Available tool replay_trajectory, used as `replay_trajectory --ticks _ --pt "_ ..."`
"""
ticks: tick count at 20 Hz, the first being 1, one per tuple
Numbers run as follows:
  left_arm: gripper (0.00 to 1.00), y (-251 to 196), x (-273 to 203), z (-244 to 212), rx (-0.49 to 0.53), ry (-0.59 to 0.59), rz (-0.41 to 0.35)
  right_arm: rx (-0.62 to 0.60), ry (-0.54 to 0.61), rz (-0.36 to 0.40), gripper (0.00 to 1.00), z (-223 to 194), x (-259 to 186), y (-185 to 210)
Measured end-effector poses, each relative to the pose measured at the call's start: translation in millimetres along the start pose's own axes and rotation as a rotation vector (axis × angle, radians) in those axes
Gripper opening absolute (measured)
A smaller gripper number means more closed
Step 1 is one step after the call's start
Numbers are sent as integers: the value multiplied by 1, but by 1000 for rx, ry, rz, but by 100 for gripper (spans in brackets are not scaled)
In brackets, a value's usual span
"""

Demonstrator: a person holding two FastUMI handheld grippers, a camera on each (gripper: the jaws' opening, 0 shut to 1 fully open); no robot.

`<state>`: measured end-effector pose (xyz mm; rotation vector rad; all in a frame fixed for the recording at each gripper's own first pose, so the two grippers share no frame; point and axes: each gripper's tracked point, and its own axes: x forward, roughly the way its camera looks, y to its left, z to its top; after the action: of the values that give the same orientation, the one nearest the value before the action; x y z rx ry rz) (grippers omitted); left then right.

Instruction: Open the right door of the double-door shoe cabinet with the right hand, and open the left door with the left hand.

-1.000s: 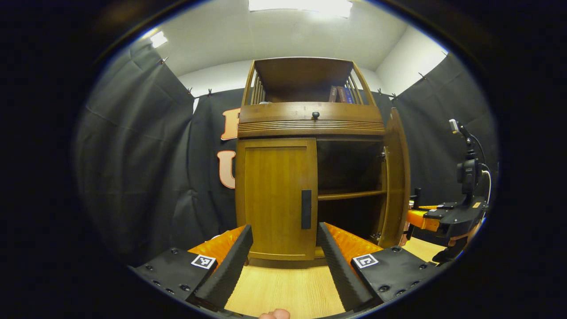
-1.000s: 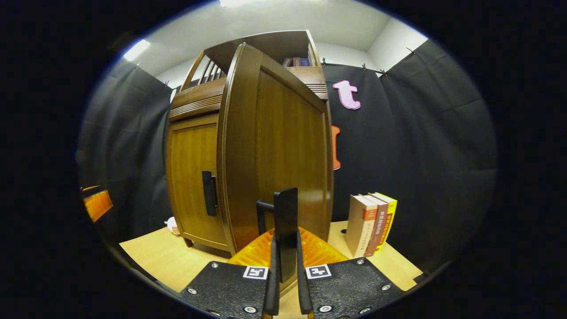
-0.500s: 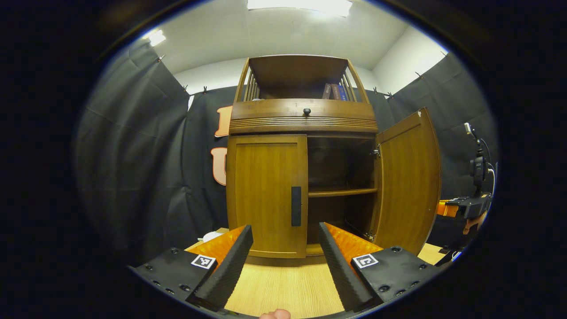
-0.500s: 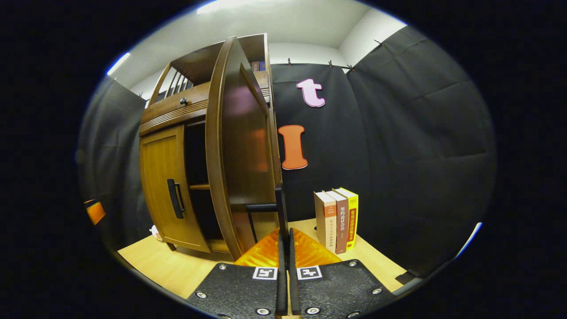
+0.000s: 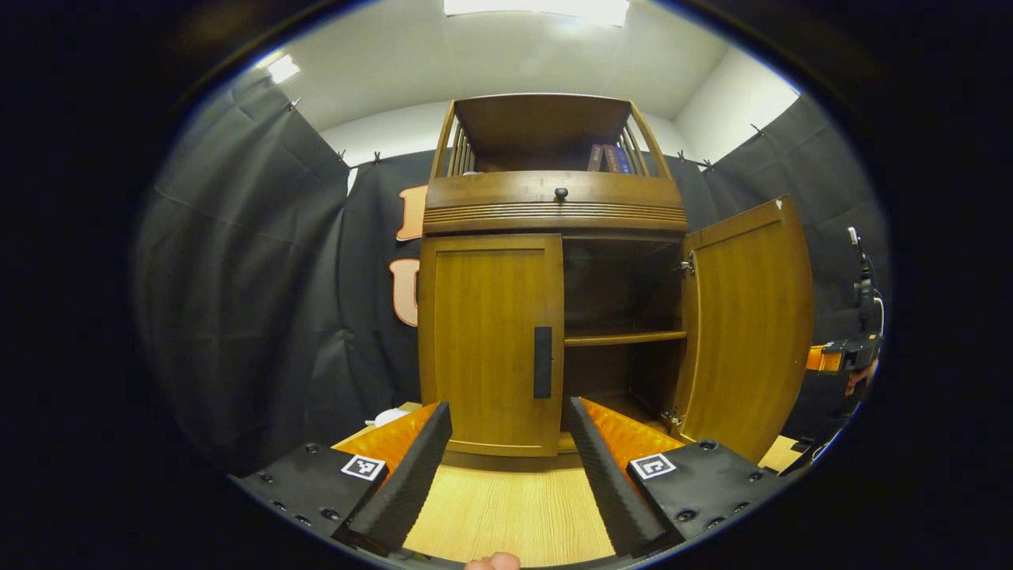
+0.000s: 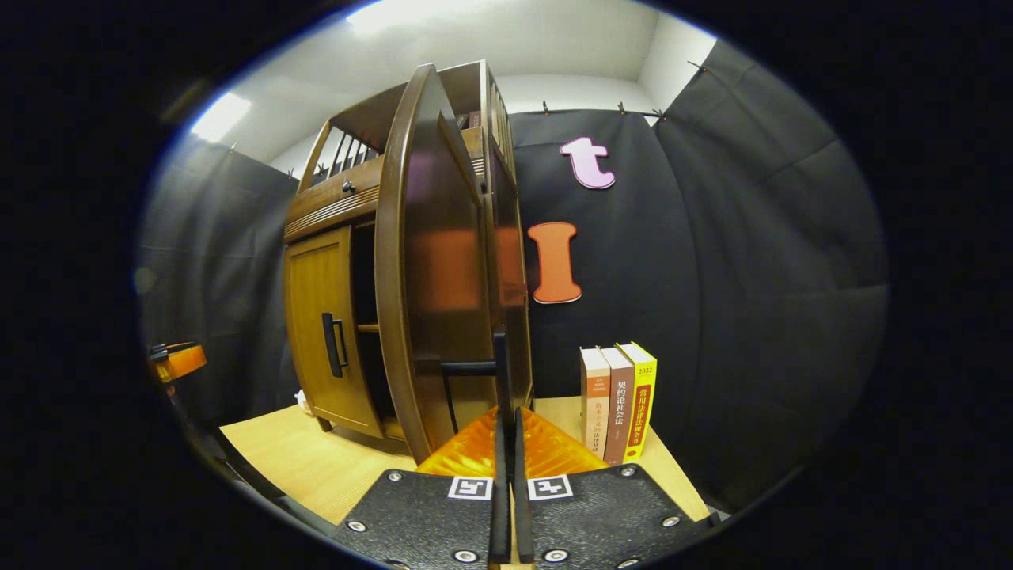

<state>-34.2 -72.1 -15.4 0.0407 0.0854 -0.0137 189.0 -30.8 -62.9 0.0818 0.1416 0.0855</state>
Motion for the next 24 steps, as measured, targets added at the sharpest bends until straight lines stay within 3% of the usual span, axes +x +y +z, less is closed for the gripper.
replay_trajectory --ticks 3,6,8,12,17,22,23,24 --pt "97 3 0 -1 -5 2 6 -21 65 7 6 -13 -2 -8" --pt "98 2 1 -4 -23 11 8 36 97 -53 6 -22 -9 -8" --pt "98 3 2 -3 -21 10 9 63 67 -91 6 -16 -15 -6" --pt "97 2 8 -5 -15 19 -2 1 33 -184 6 -7 -32 -24" --pt "98 -3 14 -17 -40 69 -37 -46 36 -196 11 -3 -44 -23" --pt "97 -12 38 -12 -28 45 -69 -13 39 -188 66 -3 -46 -14" --pt "98 -14 44 -10 -28 42 -79 6 31 -178 82 -3 -44 -9" --pt "98 -18 48 -8 -39 43 -94 28 28 -151 77 -4 -42 -2"
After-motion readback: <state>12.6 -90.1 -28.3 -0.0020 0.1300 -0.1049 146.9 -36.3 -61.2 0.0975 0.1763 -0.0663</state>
